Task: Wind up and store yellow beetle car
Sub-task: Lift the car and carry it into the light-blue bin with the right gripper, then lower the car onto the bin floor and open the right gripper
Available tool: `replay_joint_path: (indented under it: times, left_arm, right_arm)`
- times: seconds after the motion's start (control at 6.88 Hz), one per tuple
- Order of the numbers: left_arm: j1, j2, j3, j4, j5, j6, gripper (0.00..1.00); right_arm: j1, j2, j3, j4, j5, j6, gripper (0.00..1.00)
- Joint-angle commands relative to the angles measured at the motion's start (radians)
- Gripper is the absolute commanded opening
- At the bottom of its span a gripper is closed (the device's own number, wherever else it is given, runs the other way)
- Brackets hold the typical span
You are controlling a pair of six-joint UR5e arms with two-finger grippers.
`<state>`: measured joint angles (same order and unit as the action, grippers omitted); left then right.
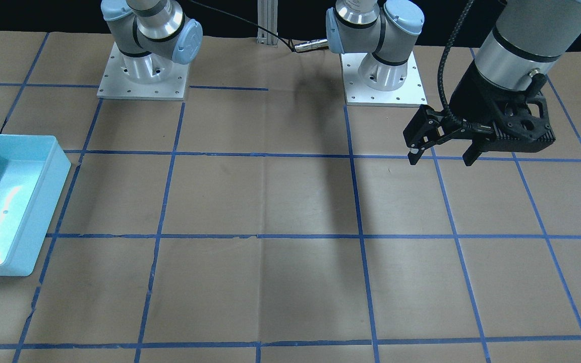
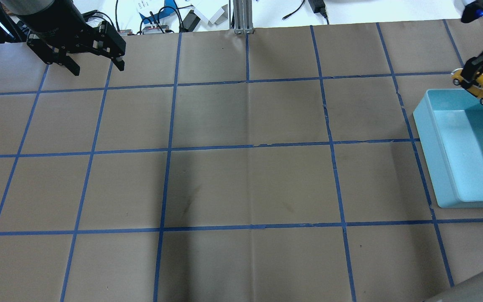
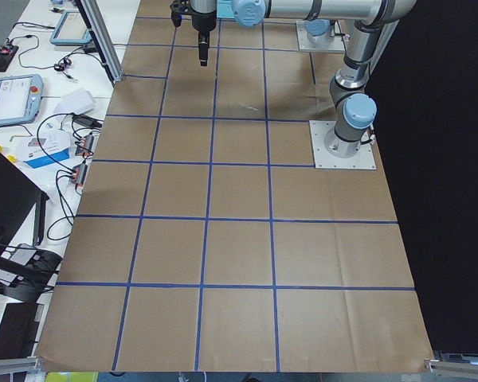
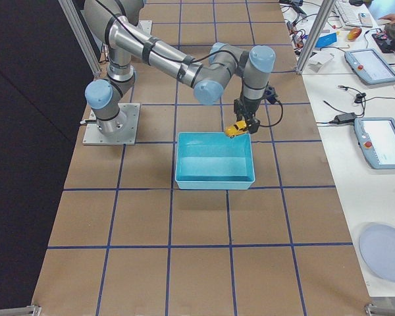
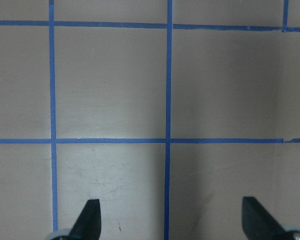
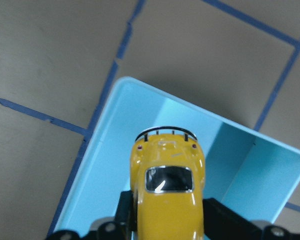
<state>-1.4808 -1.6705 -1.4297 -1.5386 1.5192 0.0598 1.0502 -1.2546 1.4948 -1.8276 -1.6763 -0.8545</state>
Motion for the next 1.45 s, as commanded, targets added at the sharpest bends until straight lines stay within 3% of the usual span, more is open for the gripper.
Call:
replay_joint_path:
  times: [0.0, 0.29, 0.58, 0.73, 1.16, 1.31]
  left_arm:
    - [0.0, -0.002, 0.0, 0.0, -0.002, 0.0, 1.0]
    - [0.0, -0.002, 0.0, 0.0, -0.002, 0.0, 1.0]
    - [0.0, 0.0, 0.0, 0.0, -0.002, 0.0, 1.0]
    - [0.0, -0.002, 0.0, 0.0, -0.004, 0.0, 1.0]
    - [0.0, -0.002, 0.0, 0.0, -0.002, 0.0, 1.0]
    - [0.002, -0.002, 0.0, 0.0, -0.001, 0.0, 1.0]
  right_arm:
    - [-0.157, -0.034, 0.12, -0.094, -0.009, 0.085, 0.12]
    - [-0.173, -0.101, 0.31, -0.165, 0.007, 0.243, 0.12]
    - [-0.168, -0.14, 0.431, -0.261, 0.012, 0.267, 0.12]
    - [-0.168, -0.123, 0.464, -0.332, 0.054, 0.259, 0.12]
    - [-0.173, -0.024, 0.463, -0.502, 0.066, 0.174, 0.12]
    - [-0.173, -0.006, 0.463, -0.51, 0.076, 0.178, 0.12]
